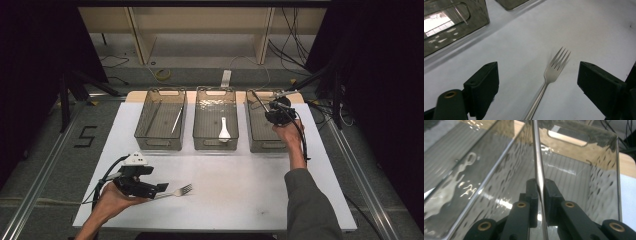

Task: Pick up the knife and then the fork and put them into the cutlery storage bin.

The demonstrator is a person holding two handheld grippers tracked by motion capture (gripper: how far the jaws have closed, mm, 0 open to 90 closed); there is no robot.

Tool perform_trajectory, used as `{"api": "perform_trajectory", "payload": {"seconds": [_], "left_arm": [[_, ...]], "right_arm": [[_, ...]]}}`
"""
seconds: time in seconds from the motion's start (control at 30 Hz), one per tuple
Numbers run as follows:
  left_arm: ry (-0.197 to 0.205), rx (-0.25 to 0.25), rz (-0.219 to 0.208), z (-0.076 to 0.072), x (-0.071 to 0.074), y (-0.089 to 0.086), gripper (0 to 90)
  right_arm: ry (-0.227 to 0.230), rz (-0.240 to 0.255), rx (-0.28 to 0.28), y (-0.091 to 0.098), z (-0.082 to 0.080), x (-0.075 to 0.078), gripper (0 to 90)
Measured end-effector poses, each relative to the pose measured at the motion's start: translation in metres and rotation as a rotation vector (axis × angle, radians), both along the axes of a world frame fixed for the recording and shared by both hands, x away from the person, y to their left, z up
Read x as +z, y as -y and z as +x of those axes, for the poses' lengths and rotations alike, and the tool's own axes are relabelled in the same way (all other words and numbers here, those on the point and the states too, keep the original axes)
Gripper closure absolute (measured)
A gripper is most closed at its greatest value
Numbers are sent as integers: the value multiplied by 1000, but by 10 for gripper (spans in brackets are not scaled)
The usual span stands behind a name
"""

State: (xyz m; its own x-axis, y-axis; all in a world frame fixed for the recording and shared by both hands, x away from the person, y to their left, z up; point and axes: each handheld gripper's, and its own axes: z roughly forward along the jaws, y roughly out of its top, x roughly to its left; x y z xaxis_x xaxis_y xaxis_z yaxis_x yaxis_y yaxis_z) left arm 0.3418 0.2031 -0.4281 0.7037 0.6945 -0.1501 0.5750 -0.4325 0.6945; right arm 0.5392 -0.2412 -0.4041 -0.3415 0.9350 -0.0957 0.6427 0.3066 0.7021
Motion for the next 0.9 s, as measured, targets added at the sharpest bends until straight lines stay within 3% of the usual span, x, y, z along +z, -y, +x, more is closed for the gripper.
{"api": "perform_trajectory", "payload": {"seconds": [0.07, 0.1, 0.17, 0.23, 0.47, 0.73, 0.9], "left_arm": [[0, -2, 7, 0, 0, 0, 172], [-1, -1, 8, 0, 0, 0, 172], [-4, 4, 5, 1, -1, -1, 172], [-2, 5, 14, 1, -2, 0, 172], [-12, 5, 28, 1, -3, 0, 172], [-26, 8, 38, 3, -3, 0, 172], [-38, -5, 57, 4, -3, 0, 175]], "right_arm": [[9, 0, -5, 0, 2, -2, 776], [29, 45, -14, 0, 2, 0, 704], [44, 61, -13, 0, 2, 6, 601], [52, 38, 4, 0, 0, 11, 573], [52, 82, 51, 3, -16, 23, 426], [70, 176, 163, -1, -56, 42, 370], [84, 196, 235, -8, -86, 46, 342]]}}
